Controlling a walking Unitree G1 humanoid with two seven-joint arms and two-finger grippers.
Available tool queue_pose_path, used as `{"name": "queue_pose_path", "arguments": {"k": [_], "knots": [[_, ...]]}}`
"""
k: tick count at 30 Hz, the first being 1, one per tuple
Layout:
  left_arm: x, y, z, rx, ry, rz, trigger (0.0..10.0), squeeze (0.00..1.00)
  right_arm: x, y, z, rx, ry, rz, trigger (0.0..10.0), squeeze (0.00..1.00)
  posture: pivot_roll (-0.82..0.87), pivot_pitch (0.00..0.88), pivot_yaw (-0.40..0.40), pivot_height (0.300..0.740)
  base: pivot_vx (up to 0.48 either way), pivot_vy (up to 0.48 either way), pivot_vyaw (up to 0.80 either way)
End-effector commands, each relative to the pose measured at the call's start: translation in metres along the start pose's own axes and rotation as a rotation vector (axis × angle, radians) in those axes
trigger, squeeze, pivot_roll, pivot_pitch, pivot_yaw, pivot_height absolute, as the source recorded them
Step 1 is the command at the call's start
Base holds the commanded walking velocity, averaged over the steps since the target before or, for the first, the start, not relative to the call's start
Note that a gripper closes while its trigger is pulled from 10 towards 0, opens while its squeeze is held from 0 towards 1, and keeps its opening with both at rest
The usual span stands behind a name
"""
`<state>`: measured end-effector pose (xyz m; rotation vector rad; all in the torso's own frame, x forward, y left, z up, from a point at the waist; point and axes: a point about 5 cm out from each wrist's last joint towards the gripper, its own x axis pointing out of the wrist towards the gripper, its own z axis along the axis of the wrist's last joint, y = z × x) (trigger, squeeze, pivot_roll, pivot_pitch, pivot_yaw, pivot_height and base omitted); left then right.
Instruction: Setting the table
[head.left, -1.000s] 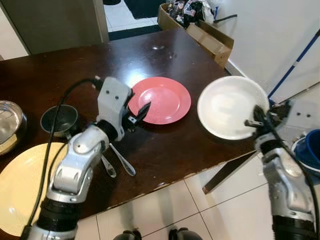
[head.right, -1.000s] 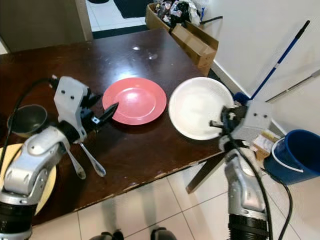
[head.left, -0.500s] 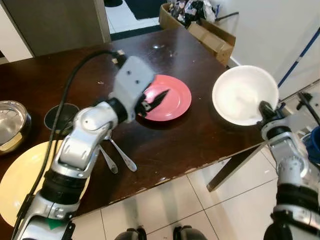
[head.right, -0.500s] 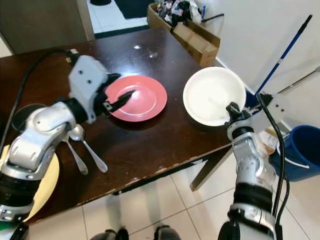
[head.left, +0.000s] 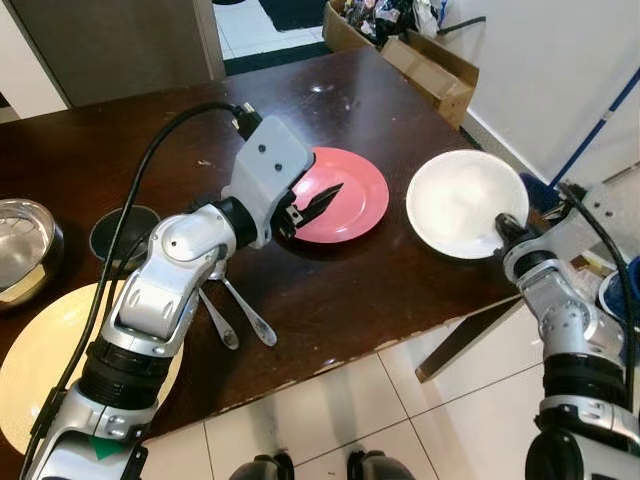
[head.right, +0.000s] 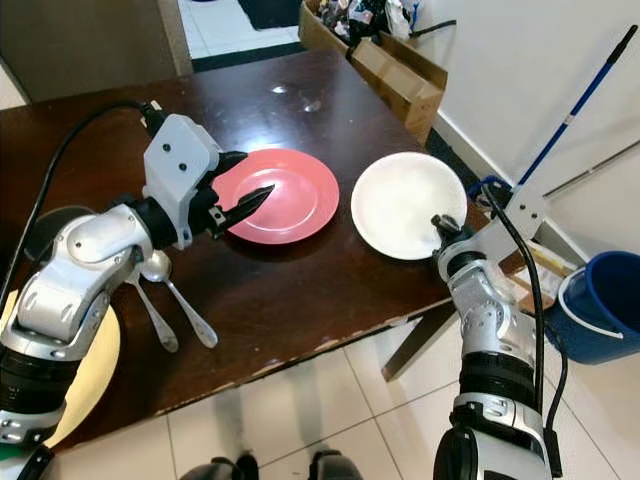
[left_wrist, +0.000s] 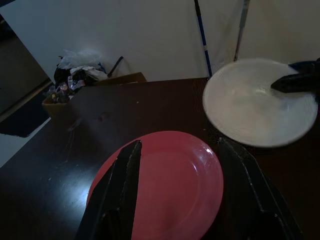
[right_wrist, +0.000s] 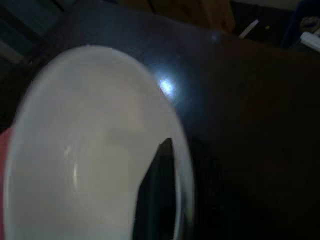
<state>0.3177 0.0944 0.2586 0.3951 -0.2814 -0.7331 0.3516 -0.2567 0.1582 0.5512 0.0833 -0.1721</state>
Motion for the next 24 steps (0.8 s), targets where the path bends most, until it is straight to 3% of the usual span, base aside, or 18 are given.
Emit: {"name": "queue_pose_path", "arguments": {"k": [1,2,10,11,16,19,22,24], "knots": [[-0.001,0.001,-0.003,0.0,0.008,-0.002,10.0,0.0,0.001,0.0,-0.001,0.023,0.001,0.002,10.0,0.93,-0.07,0.121,0.082,0.74,0.0,0.0,0.0],[-0.001,0.002,-0.003,-0.001,0.009,0.0,10.0,0.0,0.001,0.003,0.003,0.018,-0.019,0.007,10.0,1.0,-0.08,0.116,0.081,0.74,0.0,0.0,0.0],[0.001,0.0,-0.004,-0.014,0.004,0.007,10.0,0.0,-0.003,0.013,0.02,-0.006,-0.103,0.06,10.0,1.0,-0.09,0.109,0.072,0.74,0.0,0.0,0.0],[0.001,-0.001,-0.005,-0.02,0.002,0.009,10.0,0.0,-0.01,0.019,0.03,-0.046,-0.154,0.104,10.0,0.0,-0.09,0.105,0.068,0.74,0.0,0.0,0.0],[0.0,-0.001,-0.008,-0.043,0.006,0.02,10.0,0.0,-0.026,0.027,0.044,-0.148,-0.235,0.132,10.0,0.0,-0.1,0.1,0.063,0.74,0.0,0.0,0.0],[-0.006,0.002,-0.013,-0.087,0.02,0.052,10.0,0.0,-0.048,0.039,0.05,-0.253,-0.321,0.152,10.0,0.0,-0.11,0.094,0.064,0.74,0.0,0.0,0.0],[-0.01,0.005,-0.017,-0.113,0.035,0.09,10.0,0.0,-0.059,0.052,0.046,-0.328,-0.366,0.204,10.0,0.0,-0.11,0.091,0.065,0.74,0.0,0.0,0.0],[-0.015,0.01,-0.025,-0.14,0.06,0.158,10.0,0.0,-0.067,0.069,0.031,-0.354,-0.376,0.281,10.0,0.0,-0.11,0.08,0.061,0.74,0.0,0.0,0.0]]}}
